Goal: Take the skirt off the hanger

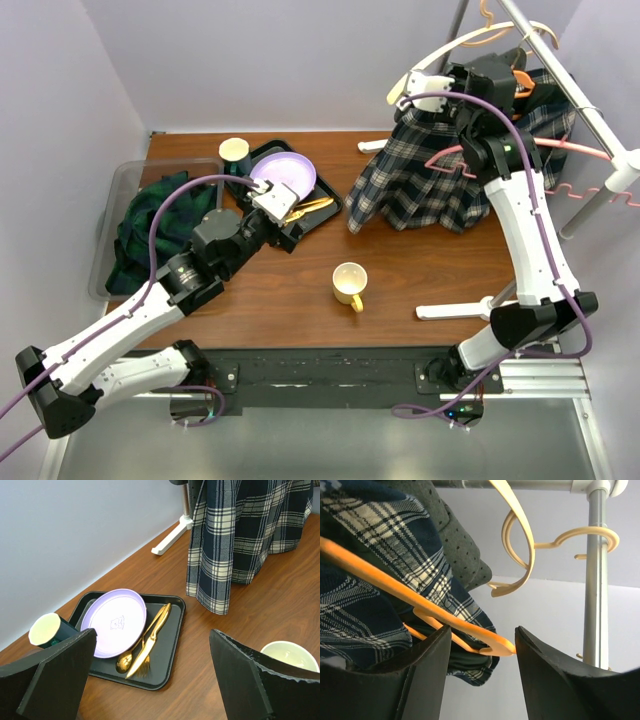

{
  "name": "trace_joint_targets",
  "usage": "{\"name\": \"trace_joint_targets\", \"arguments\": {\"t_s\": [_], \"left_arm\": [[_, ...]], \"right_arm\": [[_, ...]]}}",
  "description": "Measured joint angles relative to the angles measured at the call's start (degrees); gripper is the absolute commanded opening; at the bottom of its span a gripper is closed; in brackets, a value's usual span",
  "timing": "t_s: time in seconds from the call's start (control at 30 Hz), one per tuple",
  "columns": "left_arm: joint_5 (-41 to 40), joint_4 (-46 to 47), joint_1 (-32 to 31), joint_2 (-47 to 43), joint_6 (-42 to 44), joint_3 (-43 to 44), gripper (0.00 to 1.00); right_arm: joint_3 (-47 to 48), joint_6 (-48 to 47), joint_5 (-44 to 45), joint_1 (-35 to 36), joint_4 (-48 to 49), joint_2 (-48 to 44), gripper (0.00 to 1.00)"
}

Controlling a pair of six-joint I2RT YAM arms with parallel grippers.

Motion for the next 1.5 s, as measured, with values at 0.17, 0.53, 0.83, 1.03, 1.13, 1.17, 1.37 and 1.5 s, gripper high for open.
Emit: {"name": "trace_joint_targets", "arguments": {"t_s": [0.17,0.53,0.83,1.03,1.13,1.17,1.37,1.5], "left_arm": [[-0.02,-0.20,0.00,-0.17,0.00,0.00,1.00],[0.00,-0.20,0.00,-1.36,0.00,0.00,1.00],[0.22,-0.17,0.00,-2.16,0.00,0.00,1.00],[0.24,-0.02,0.00,-2.43,-0.02,0.00,1.00],[0.28,0.28,0.00,-2.45,-0.04,0.00,1.00],[0.39,0.28,0.00,-2.45,-0.04,0.00,1.00],[0.44,0.28,0.00,-2.47,-0.07,0.00,1.00],[0.42,0.28,0.00,-2.62,-0.04,0.00,1.00]], "right_arm": [[-0.92,-2.19,0.02,-0.24,0.35,0.09,0.57],[-6.29,-9.16,0.57,-1.22,10.36,1.20,0.52],[-9.33,-16.50,-0.09,-2.43,17.59,1.20,0.16],[-9.77,-18.14,-3.85,-2.23,23.23,0.87,0.13],[-9.99,-18.05,-4.92,-2.36,23.50,0.87,0.11],[-10.16,-18.12,-5.07,-2.47,23.52,0.87,0.08],[-11.37,-20.28,-6.25,-3.21,24.72,0.83,0.00],[-11.34,-21.00,-8.02,-3.91,24.83,0.83,0.00]]}}
